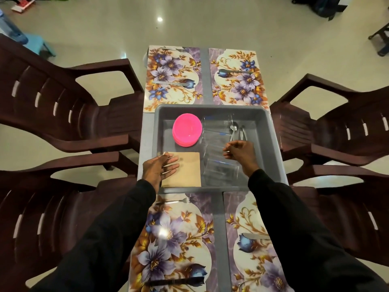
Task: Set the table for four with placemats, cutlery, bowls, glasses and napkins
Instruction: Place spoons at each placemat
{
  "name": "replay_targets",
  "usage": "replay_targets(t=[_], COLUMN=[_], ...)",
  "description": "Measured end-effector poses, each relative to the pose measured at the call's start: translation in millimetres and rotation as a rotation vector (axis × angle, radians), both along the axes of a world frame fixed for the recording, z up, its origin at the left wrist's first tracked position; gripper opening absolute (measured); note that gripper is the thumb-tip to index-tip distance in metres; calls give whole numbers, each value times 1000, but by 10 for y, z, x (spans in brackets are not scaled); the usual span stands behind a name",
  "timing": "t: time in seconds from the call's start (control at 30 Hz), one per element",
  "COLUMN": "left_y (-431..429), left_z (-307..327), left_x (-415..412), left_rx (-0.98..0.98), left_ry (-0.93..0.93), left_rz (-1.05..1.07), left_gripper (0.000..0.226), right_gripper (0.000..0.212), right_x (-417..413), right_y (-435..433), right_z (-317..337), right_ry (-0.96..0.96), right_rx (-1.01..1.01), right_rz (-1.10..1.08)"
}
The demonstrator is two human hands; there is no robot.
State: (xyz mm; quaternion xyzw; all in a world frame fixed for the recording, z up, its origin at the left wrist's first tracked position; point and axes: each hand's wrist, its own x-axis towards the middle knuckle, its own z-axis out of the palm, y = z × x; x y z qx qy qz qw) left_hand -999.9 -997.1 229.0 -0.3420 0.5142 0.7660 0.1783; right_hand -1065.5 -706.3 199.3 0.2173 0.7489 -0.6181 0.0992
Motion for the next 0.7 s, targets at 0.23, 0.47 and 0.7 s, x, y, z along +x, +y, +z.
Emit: replay_targets(t=[0.23,0.47,0.7], left_y=[184,242,322], left_z=[1,-32,-31], left_x=[-93,-132,-133], left_rx=[5,10,9], left_ry=[33,40,34], left_rz=[-59,-81,-81], left_gripper=[30,32,33], right_gripper=[17,77,92], right_x=[-394,-713,-841], right_y=[491,450,316], right_z=[-339,-724,-697], right_ry=[-27,-163,-281], right_rx=[545,838,755], right_rz=[-69,135,1])
